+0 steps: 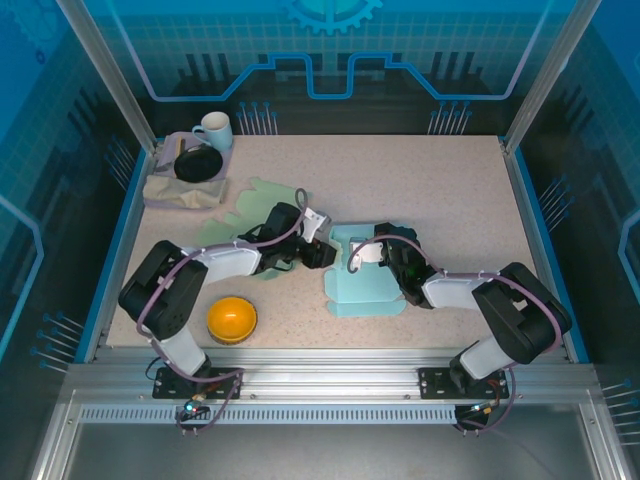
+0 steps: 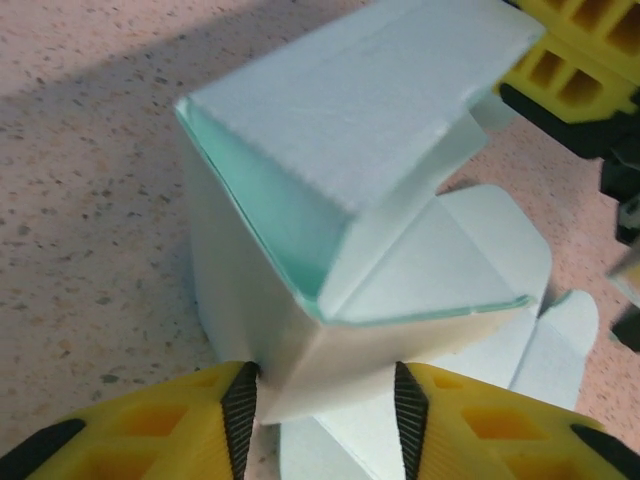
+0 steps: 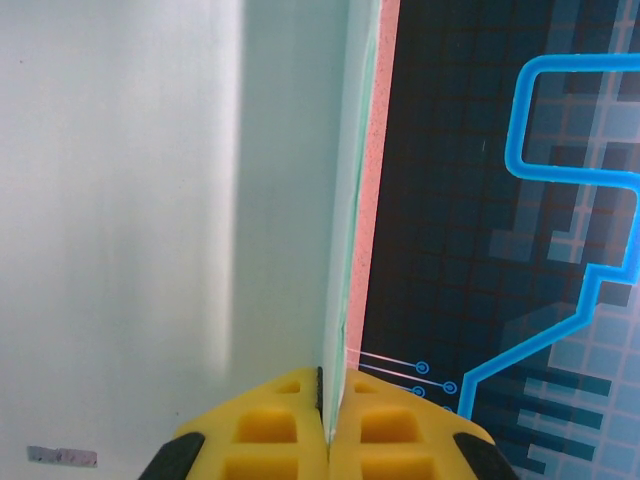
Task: Fold the paper box
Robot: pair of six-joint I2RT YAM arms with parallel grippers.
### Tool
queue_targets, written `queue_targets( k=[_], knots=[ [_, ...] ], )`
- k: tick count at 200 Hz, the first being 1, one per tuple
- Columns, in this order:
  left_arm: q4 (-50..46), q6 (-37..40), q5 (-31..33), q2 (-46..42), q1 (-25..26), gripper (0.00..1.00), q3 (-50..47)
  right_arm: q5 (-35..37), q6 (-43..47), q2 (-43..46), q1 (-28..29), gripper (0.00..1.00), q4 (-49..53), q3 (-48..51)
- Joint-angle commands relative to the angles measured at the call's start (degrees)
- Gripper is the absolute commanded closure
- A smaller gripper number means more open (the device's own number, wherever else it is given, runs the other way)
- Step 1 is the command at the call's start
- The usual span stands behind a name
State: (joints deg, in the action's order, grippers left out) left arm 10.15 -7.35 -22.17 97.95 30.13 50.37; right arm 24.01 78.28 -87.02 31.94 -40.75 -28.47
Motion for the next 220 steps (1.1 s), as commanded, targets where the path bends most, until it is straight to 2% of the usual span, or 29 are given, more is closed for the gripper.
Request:
queue_targets(
  k=[1, 73, 110, 220],
  knots=[
    [-0.94, 0.69, 3.87, 1.43, 0.34, 0.51, 2.51, 0.15, 0.47, -0.79, 0.38, 1.00, 0.58, 0.47],
    [-0.95, -1.20, 7.08, 3.97, 2.30, 0.45, 5.19, 0.16, -0.15, -0.87, 0.31, 1.00, 1.55, 0.17],
    [-2.07, -2.39, 13.59, 5.68, 3.93, 0.45, 6.91, 0.14, -0.25, -0.86, 0.27, 1.00, 1.94, 0.05],
    [-1.30, -3.22, 25.84, 8.75, 4.37, 0.47, 8.76, -0.93, -1.51, -1.03, -0.29, 1.00, 4.36, -0.40]
  ],
)
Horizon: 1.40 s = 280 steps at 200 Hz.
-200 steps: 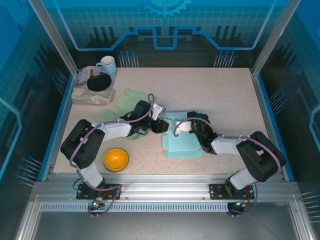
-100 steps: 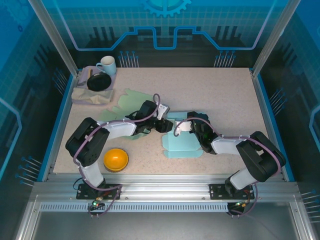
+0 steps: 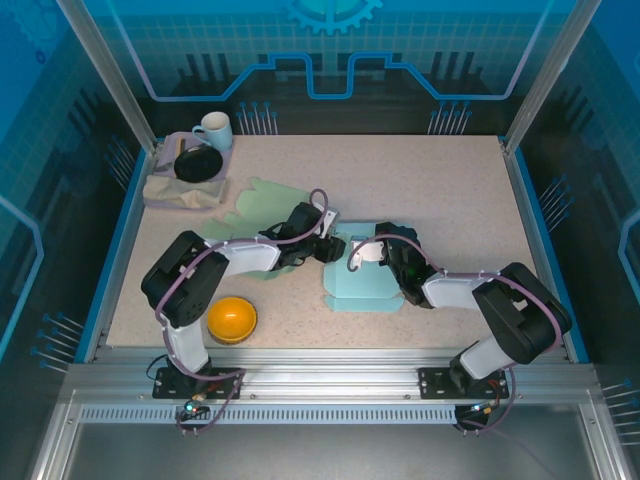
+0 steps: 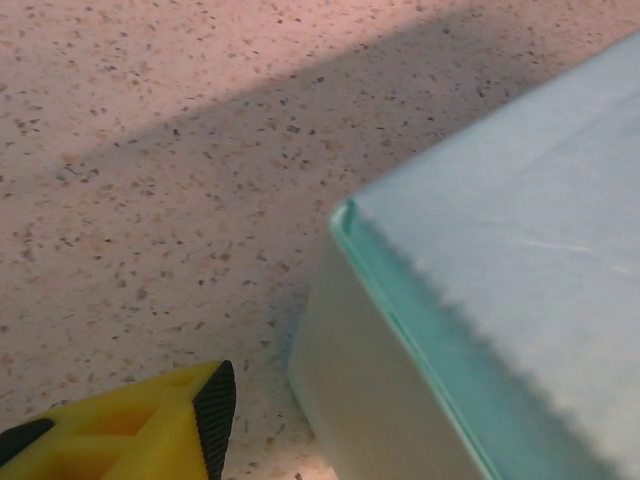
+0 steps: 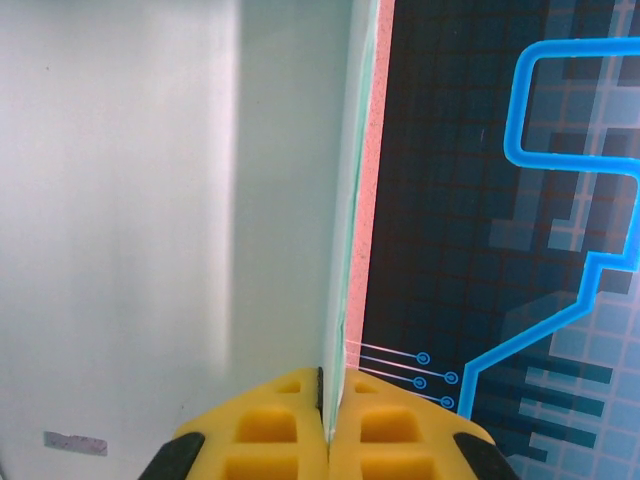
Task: Fold the paper box
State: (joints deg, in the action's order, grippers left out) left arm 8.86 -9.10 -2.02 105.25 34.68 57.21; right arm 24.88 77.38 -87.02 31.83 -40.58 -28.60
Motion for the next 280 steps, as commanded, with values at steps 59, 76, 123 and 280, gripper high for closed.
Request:
queue_targets(
  k=[59, 76, 123, 280],
  knots=[
    [-7.75, -5.82, 19.86, 4.01, 2.35, 0.55, 5.42, -0.47, -0.82, -2.11, -0.64, 1.00, 3.85, -0.71],
    [-11.59, -9.14, 24.68, 4.47, 2.45, 0.66, 6.74, 0.73, -1.17, -2.71, -0.72, 1.00, 3.07, -0.99],
    [-25.72, -17.71, 39.10, 7.57, 2.93, 0.80, 13.88, 1.92, -2.32, -2.67, -1.58, 1.00, 2.78, -1.45],
    [-30.76, -20.36, 47.26, 10.07, 5.31, 0.86, 18.78, -0.32, -7.87, -0.43, -2.39, 0.94, 7.52, -3.16]
  ],
)
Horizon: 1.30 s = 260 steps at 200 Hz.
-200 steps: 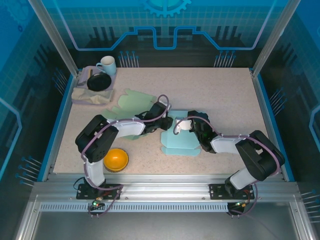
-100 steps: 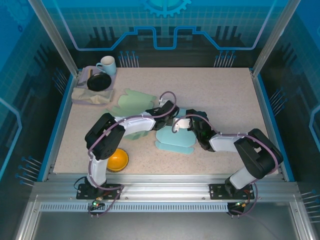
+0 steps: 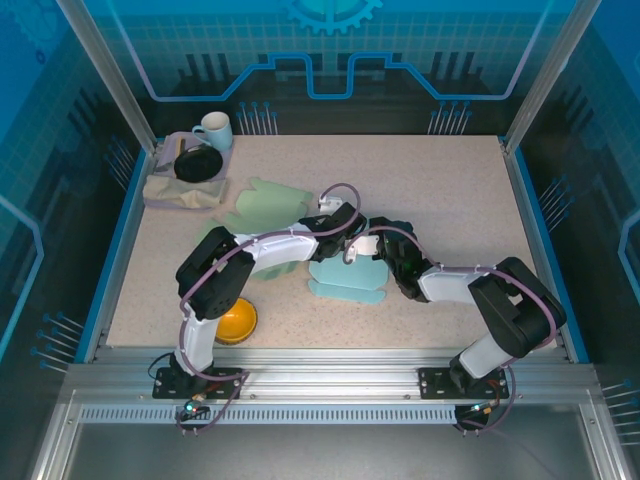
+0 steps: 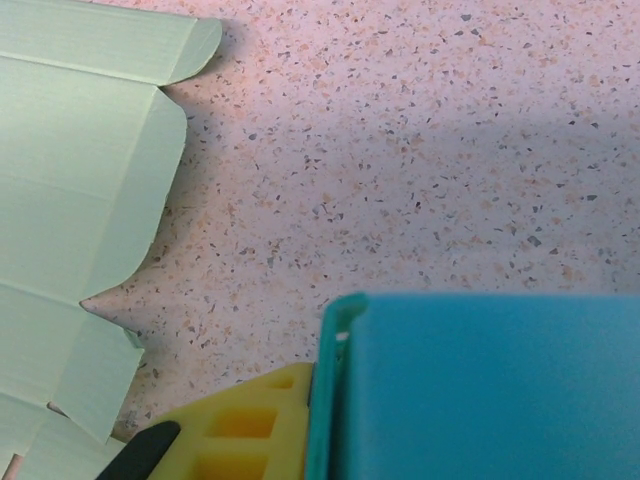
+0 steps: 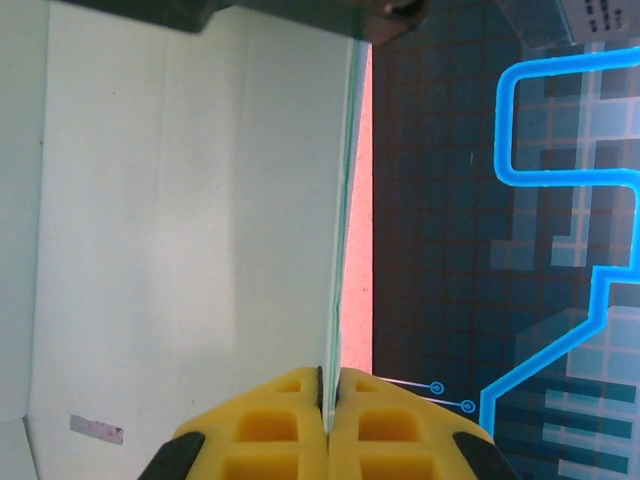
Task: Fold the paper box
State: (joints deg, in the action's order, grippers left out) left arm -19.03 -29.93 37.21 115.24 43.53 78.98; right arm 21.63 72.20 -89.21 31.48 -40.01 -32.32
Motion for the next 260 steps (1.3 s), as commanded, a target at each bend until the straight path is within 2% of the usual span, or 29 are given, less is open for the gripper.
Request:
queue_targets(
  k=[1, 11, 38, 65, 98, 112, 141, 168, 189, 218, 238, 260],
  knots=[
    [-2.73, 0.53, 7.91, -0.01, -3.54, 0.86, -3.15, 2.94, -2.69, 1.76, -2.04, 0.94, 6.95, 0.55],
    [-1.59, 0.84, 6.81, -0.60, -3.54, 0.85, -3.63, 2.40, -3.54, 2.17, -2.13, 0.85, 7.77, 0.34],
    [-0.89, 2.09, 6.00, -0.46, -3.53, 0.86, -3.04, -0.37, -6.30, 4.68, -2.55, 0.79, 11.59, -0.47],
    [2.09, 4.57, 4.10, -0.62, -3.54, 0.86, -3.99, -4.38, -9.02, 8.75, -3.12, 0.64, 15.50, -0.88],
    [7.99, 9.11, 0.31, -1.87, -3.57, 0.85, -7.06, -12.58, -19.06, 15.79, -5.54, 0.52, 23.43, -3.58],
    [11.59, 11.38, -2.09, -2.98, -3.60, 0.84, -9.07, -15.15, -26.78, 18.24, -7.26, 0.50, 26.87, -5.35],
    [16.97, 14.23, -4.40, -5.23, -3.59, 0.76, -12.70, -14.73, -45.15, 20.30, -8.63, 0.49, 35.06, -11.07],
    [18.20, 15.00, -4.77, -5.81, -3.68, 0.67, -13.59, -15.31, -53.72, 20.21, -8.81, 0.48, 39.16, -13.53],
    [17.85, 14.56, -4.22, -5.66, -3.74, 0.66, -13.37, -15.00, -60.01, 19.73, -9.33, 0.47, 39.90, -14.83],
    [15.54, 13.42, -1.83, -4.30, -4.01, 0.81, -11.37, -16.58, -67.92, 16.51, -10.13, 0.49, 44.26, -19.53],
    [13.75, 13.06, 0.11, -3.10, -4.03, 1.00, -9.76, -17.41, -71.15, 14.22, -10.07, 0.50, 45.49, -21.32],
    [13.30, 13.29, 0.67, -2.57, -3.90, 1.00, -9.33, -16.69, -76.17, 11.57, -10.12, 0.50, 48.04, -24.29]
  ],
)
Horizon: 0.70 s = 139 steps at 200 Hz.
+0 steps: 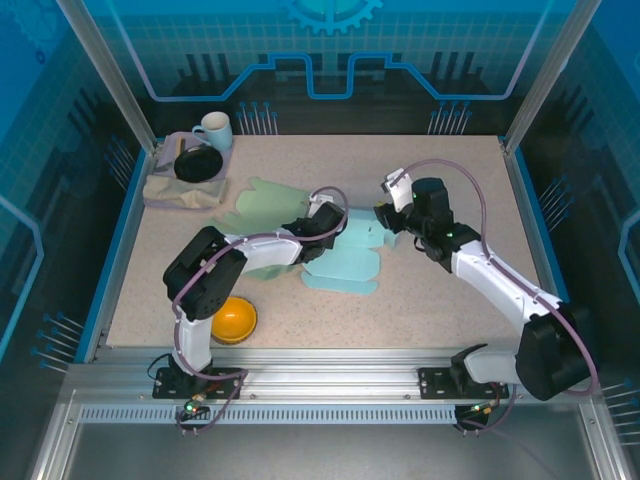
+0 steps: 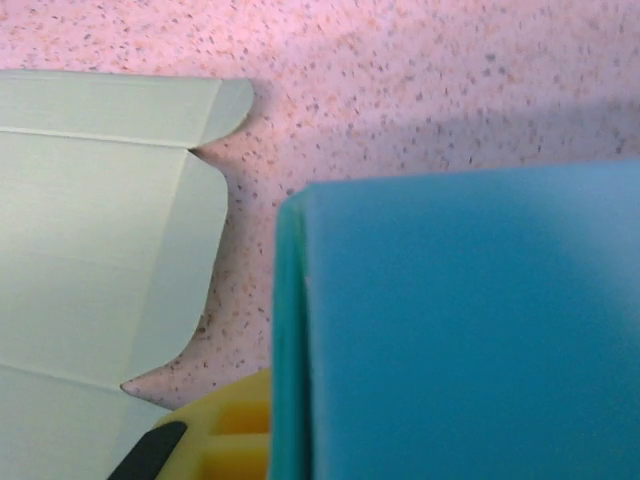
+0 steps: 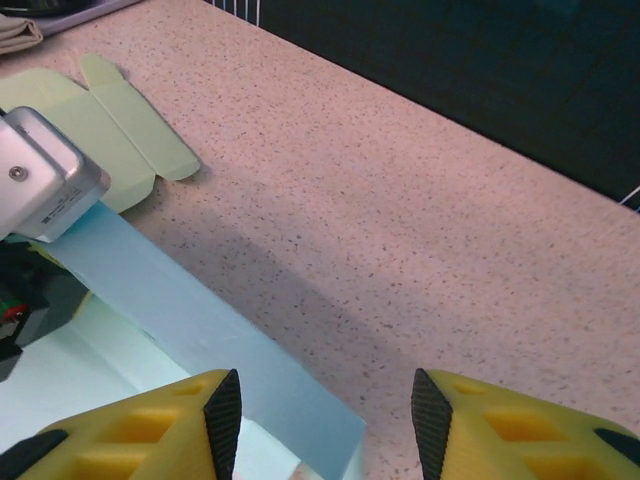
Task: Fold the paper box
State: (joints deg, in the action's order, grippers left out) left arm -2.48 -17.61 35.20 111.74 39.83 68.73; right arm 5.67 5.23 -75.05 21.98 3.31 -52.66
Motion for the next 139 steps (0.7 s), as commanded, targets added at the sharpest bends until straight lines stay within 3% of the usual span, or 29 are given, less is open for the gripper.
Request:
queue_targets(
  k=[1, 61, 139],
  knots=[
    [-3.28, 0.98, 2.68, 0.93, -0.20, 1.00, 0.90, -0.68, -9.65, -2.94, -0.62, 0.50, 5.09, -4.40],
    [-2.81, 0.57, 2.99, 0.86, -0.22, 1.00, 0.27, -3.55, -29.57, -12.98, -0.71, 0.49, 20.50, -16.85],
    [-1.39, -0.48, 1.97, 0.94, -0.05, 1.00, -0.87, -7.40, -41.19, -17.27, -0.95, 0.46, 18.41, -15.63]
  ],
)
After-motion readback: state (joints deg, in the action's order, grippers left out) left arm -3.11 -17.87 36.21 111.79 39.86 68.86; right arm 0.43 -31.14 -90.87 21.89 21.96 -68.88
